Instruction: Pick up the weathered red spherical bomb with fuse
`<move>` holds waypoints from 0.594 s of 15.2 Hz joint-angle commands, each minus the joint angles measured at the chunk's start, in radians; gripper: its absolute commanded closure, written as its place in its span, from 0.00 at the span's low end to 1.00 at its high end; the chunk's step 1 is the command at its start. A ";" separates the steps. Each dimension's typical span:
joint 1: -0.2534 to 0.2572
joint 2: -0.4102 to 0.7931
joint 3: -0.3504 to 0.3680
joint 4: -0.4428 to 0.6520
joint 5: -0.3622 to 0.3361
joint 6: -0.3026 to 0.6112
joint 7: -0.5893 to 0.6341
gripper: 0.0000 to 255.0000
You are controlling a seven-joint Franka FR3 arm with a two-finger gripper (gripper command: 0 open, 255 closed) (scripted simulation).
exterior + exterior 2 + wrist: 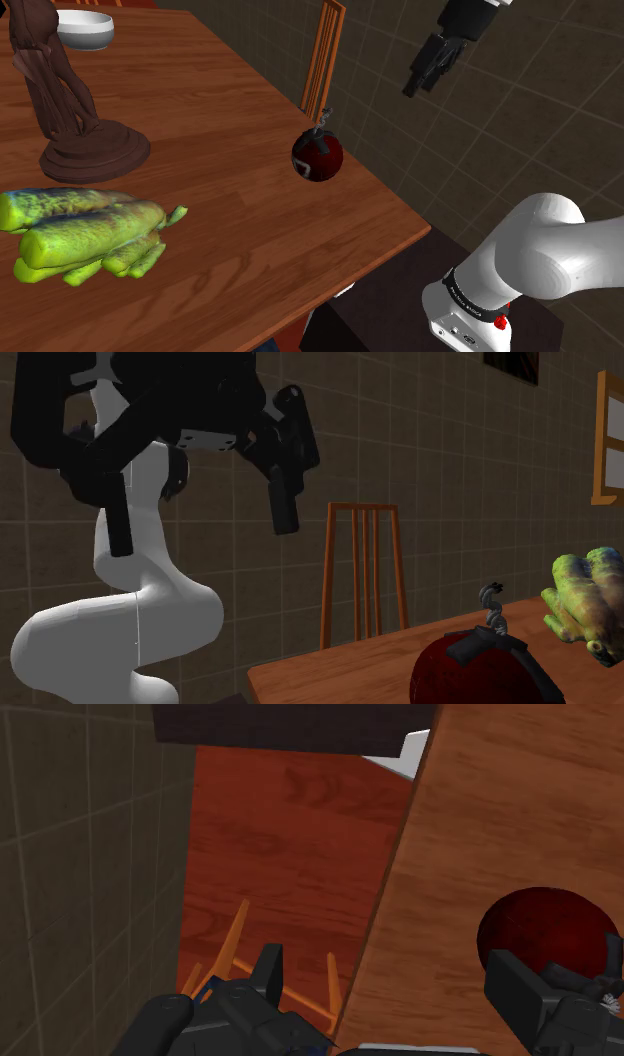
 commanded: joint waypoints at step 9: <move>0.022 0.066 0.184 -0.019 0.099 0.178 0.210 0.00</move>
